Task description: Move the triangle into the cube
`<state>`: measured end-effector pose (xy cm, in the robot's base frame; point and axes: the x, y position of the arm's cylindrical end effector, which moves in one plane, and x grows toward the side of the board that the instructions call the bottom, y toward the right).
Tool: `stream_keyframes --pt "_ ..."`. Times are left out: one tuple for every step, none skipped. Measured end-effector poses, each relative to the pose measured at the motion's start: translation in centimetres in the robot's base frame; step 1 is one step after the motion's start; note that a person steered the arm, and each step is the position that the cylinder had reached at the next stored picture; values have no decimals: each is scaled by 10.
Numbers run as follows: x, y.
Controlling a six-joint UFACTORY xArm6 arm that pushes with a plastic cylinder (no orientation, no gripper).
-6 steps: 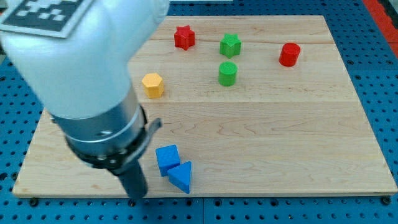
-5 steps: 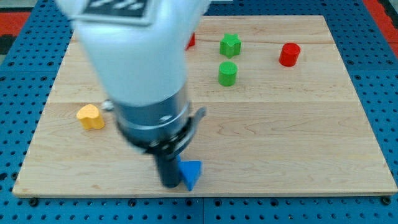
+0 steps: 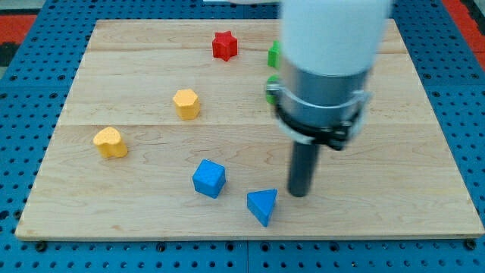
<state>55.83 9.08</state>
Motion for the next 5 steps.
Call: stream_keyframes --pt "55 3" --pt "50 -53" --pt "6 -84" --pt "-16 -88" --pt "33 -84"
